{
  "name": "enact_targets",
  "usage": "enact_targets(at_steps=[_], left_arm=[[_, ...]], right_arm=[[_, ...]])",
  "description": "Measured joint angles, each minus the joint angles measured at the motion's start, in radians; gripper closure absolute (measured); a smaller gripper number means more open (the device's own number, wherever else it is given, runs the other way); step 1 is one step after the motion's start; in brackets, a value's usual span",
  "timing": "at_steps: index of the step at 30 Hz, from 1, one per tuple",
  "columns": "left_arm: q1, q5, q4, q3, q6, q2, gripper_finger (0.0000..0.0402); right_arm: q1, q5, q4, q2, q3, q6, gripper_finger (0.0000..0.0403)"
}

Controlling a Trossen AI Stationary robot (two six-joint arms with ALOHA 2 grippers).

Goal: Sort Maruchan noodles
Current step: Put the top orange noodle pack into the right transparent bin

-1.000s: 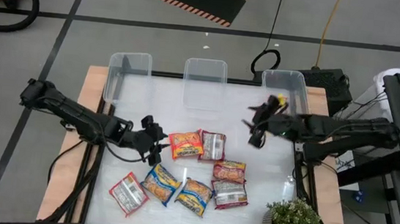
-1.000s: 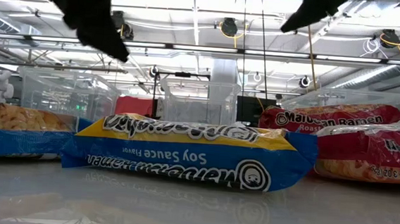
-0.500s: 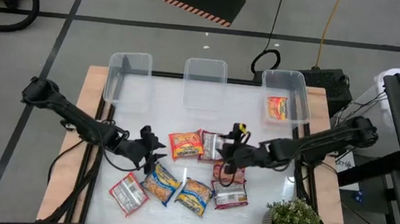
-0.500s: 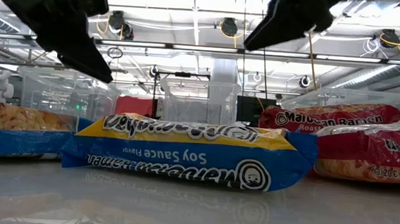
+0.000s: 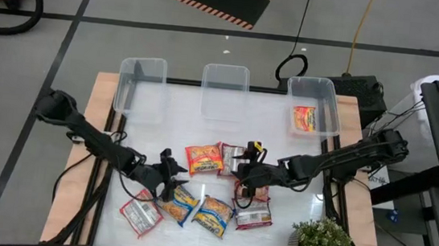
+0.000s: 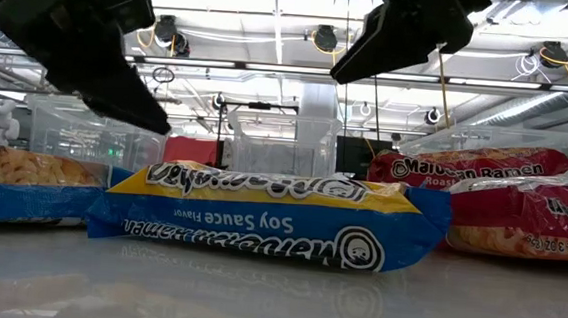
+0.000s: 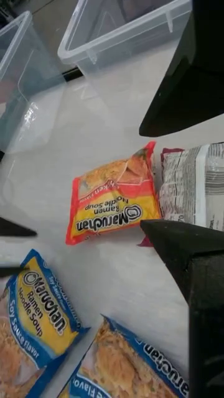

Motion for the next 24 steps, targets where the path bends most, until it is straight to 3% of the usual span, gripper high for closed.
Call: enact_targets(at_steps=[6, 9, 24], left_arm=[[-0.011, -0.09, 0.008, 0.024, -0.003, 0.1, 0.0138], [-0.005, -0.087, 0.014, 0.031, -0.009, 0.144, 0.0113], [0.041, -0.081, 0.008, 0.031, -0.216, 0.272, 0.0108]], right_arm=[[0.0, 0.0, -0.001, 0.0, 0.0, 0.019, 0.0179], [0.004, 0.0, -0.003, 0.0, 0.0, 0.019, 0.0179], [0.013, -0.001, -0.009, 0.0, 0.0, 0.041, 0.0179]])
